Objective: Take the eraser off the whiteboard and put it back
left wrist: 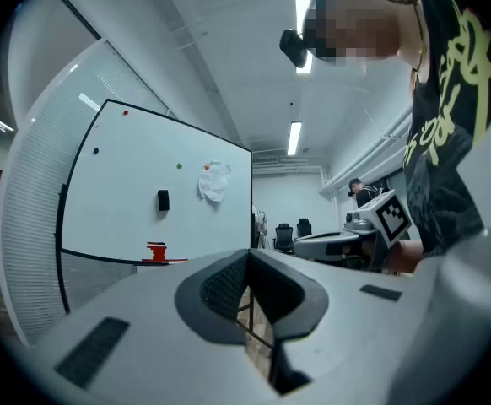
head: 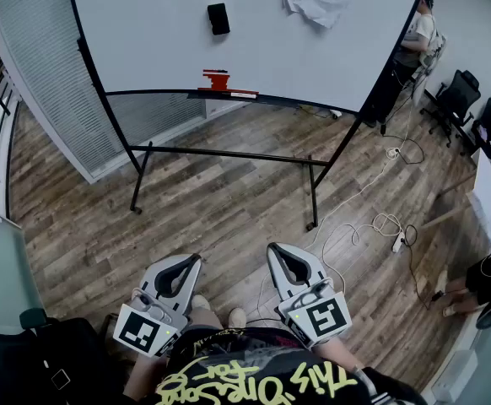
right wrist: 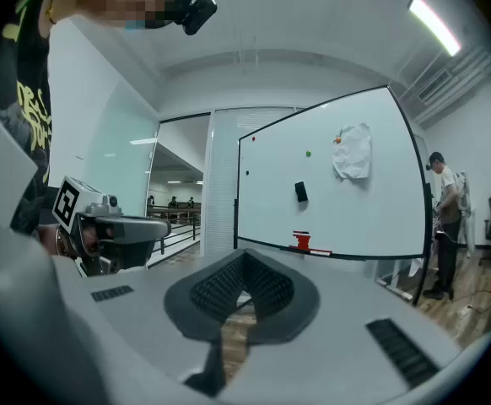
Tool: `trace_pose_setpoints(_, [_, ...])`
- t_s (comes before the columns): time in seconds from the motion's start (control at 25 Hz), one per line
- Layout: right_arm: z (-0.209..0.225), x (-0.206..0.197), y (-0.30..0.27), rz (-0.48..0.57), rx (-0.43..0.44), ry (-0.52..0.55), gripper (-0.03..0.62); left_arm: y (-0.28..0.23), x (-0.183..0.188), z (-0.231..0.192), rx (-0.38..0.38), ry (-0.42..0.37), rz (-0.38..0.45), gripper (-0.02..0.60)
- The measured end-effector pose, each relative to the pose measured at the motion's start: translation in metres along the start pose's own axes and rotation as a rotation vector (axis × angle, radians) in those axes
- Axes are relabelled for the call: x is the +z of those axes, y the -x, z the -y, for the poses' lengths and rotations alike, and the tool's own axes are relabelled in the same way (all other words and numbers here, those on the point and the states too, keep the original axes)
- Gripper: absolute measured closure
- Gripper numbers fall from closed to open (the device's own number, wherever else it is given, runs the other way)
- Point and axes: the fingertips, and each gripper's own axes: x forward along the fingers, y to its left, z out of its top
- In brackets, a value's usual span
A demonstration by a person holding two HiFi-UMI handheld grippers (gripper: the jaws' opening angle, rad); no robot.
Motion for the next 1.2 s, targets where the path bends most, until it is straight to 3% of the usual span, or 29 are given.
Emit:
trace_pose_setpoints(0.76, [-0.005,0.001,0.011,0.025,0.022,0.009,0.585,0.0,-0.001,0.016,0.007,-0.003,-0.003,0.574])
trace_pose_setpoints(1.2, [0.003,-0.001,-0.006,0.022,0.035,-0.023,0.583,-0.003,-0.009,0.001,0.029,0.007,-0.025,0.574])
